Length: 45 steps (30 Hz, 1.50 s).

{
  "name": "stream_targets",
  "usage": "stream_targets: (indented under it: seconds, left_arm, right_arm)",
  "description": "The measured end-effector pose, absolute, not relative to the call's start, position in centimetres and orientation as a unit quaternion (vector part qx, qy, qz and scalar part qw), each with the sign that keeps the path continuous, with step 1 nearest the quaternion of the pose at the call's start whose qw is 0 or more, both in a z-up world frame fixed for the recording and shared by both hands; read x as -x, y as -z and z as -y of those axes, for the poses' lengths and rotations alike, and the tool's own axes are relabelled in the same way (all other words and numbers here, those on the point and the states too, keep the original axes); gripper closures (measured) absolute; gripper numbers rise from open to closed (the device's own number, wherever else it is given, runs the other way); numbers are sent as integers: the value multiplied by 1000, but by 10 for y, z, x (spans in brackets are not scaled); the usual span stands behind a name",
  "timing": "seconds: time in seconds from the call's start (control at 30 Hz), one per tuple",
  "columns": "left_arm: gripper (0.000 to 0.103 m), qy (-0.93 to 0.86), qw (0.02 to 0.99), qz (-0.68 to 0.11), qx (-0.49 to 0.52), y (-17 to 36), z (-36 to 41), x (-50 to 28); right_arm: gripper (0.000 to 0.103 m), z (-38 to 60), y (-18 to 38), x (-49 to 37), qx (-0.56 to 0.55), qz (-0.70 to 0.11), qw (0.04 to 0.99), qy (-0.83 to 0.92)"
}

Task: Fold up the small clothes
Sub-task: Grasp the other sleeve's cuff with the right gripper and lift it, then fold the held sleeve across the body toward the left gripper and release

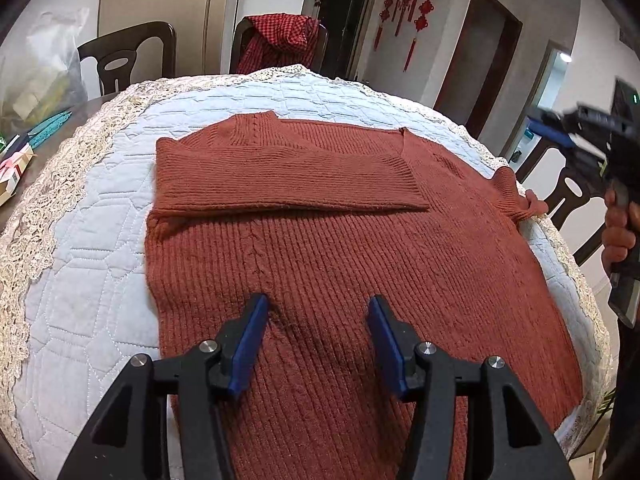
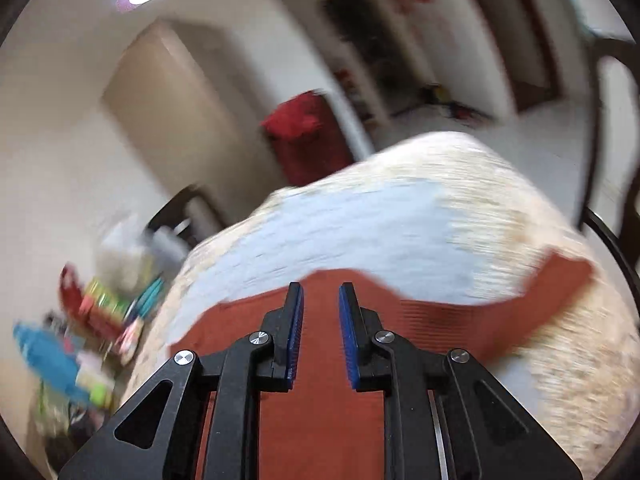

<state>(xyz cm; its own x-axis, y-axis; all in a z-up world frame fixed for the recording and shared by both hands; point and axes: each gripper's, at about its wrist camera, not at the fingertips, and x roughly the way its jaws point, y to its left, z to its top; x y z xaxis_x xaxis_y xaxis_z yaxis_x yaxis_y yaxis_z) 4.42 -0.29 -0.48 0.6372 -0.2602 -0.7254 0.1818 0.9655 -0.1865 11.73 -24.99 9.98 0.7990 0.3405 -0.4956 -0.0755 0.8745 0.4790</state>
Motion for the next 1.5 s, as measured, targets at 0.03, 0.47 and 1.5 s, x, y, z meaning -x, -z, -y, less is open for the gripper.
stream_targets:
  seconds: [0.03, 0.47, 1.5]
  left_arm:
    - [47, 123, 903, -408, 49, 5, 3, -44]
    - [41, 134, 902, -407, 56, 5, 2, -45]
    - [40, 141, 900, -404, 76, 3, -4, -43]
  right_arm:
    - [84, 237, -102, -120, -214, -299, 921, -128]
    - [58, 311, -36, -80, -318, -343, 884, 13]
    - [93, 207, -113, -129, -178, -316, 913, -188]
